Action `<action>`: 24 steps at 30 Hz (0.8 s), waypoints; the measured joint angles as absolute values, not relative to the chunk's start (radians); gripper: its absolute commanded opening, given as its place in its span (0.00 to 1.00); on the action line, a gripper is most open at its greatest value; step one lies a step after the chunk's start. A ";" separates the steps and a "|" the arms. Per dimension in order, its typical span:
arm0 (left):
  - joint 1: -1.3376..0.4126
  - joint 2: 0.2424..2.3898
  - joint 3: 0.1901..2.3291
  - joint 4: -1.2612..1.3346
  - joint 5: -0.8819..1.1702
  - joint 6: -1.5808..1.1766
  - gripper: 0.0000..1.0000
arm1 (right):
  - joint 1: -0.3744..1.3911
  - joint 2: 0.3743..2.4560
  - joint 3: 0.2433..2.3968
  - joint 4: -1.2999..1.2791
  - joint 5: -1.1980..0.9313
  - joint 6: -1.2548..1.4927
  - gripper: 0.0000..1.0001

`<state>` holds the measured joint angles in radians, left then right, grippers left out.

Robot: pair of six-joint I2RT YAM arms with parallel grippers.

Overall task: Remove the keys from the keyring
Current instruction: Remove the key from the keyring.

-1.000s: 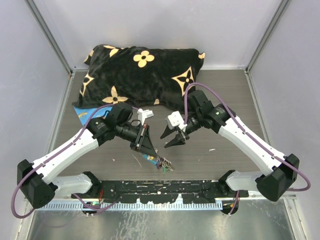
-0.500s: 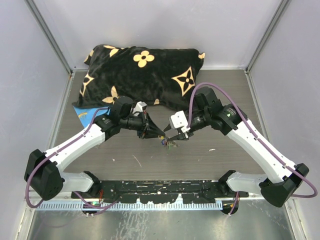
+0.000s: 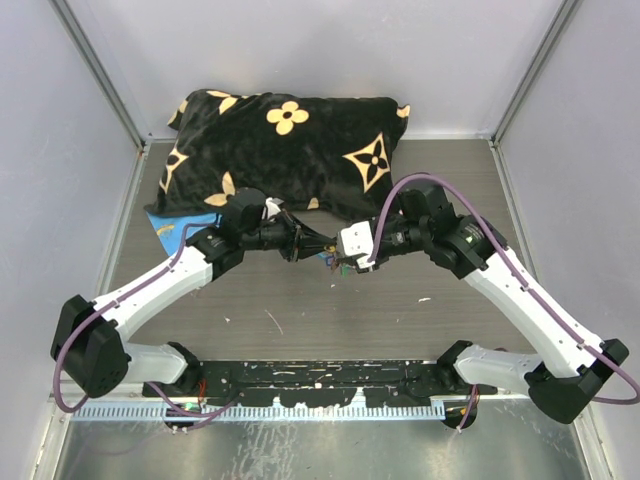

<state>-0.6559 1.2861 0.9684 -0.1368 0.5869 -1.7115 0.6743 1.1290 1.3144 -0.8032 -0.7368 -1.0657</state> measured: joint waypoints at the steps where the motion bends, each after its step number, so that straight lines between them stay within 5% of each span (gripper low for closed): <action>1: -0.656 1.293 0.968 -0.125 0.579 -1.723 0.00 | 0.674 1.124 1.311 -0.795 -0.730 -1.066 0.46; 24: -0.652 1.338 0.968 -0.089 0.534 -1.847 0.00 | 0.739 1.105 1.162 -0.613 -0.539 -1.042 0.35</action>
